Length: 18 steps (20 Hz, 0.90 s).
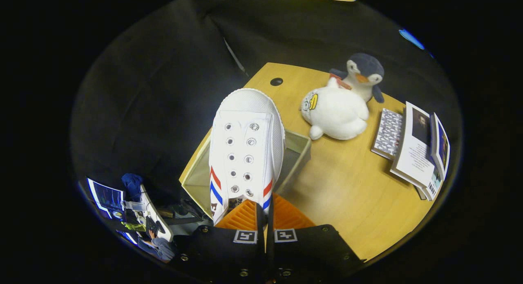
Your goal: Open the storage box then place both shoes into the box .Put the left shoe in first, then the right shoe, with the right side of both shoes facing outward in a uniform manner.
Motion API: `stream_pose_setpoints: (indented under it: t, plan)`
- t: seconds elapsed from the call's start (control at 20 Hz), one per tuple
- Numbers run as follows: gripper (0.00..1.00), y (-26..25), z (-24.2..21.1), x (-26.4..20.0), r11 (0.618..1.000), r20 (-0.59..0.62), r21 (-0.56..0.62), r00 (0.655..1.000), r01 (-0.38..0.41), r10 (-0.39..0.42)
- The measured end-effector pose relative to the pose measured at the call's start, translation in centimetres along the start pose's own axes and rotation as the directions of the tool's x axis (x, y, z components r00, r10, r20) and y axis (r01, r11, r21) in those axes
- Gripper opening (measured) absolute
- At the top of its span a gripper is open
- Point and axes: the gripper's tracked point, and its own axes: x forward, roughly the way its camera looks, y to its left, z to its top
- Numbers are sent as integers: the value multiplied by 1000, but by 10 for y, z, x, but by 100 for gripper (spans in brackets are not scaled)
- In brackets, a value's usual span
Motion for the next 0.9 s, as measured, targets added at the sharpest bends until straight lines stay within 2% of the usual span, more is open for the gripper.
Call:
stream_pose_setpoints:
  t: [0.3, 0.55, 0.75, 0.9]
  plan:
    - [1, 16, -2, 52, 999, -86, -24, 996, 28, -30]
    - [1, 25, -6, 76, 998, -137, -39, 989, 41, -46]
    - [1, 10, -14, 99, 992, -166, -59, 979, 113, -121]
    - [1, 15, -22, 105, 993, -181, -44, 977, 110, -116]
